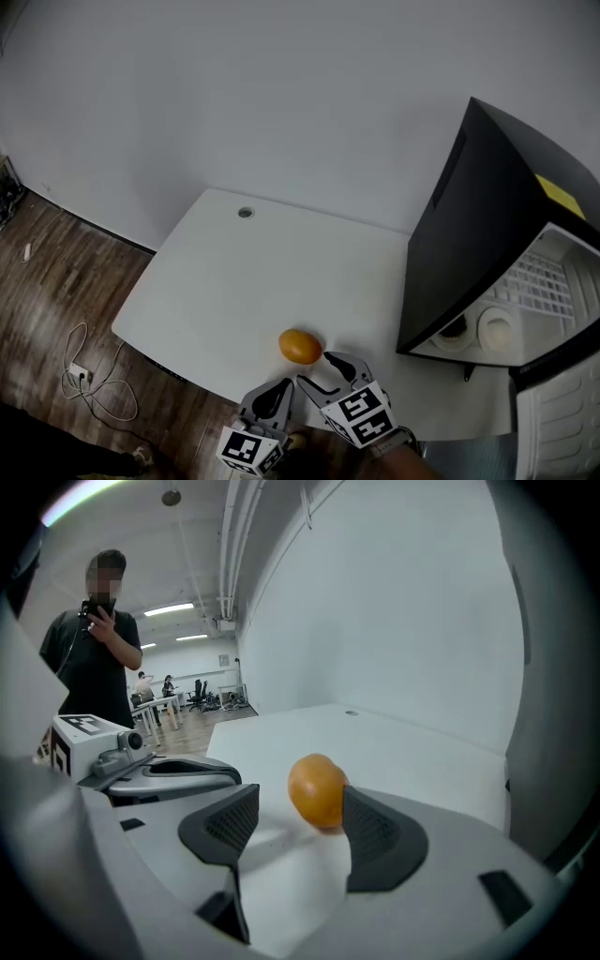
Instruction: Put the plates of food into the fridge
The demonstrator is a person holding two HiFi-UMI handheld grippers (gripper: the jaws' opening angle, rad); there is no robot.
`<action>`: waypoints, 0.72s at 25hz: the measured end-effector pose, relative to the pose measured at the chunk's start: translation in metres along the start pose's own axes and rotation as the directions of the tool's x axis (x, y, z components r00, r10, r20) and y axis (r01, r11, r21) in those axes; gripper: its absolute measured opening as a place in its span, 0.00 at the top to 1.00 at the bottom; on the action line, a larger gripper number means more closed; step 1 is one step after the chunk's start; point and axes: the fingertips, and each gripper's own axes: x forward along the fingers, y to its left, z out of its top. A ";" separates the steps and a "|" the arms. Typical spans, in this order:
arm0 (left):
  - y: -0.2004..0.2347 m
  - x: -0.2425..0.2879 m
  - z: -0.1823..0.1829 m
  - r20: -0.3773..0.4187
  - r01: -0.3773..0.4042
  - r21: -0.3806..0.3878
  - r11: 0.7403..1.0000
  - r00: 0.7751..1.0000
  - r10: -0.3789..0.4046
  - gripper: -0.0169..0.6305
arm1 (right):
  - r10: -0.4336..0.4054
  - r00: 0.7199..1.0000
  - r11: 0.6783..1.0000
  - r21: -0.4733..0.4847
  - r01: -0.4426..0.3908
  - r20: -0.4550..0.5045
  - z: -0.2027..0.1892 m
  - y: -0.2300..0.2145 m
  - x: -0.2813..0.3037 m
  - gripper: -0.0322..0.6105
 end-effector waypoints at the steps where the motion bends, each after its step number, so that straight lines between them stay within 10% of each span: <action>1: 0.004 0.000 0.003 0.005 -0.006 -0.001 1.000 1.000 0.006 0.96 | 0.001 1.000 1.000 -0.009 -0.001 -0.004 0.003 -0.002 0.004 0.54; 18: 0.036 0.008 0.014 0.049 -0.031 -0.025 0.999 0.998 0.033 0.96 | 0.053 0.989 0.995 -0.078 -0.064 -0.140 0.008 -0.016 0.058 0.42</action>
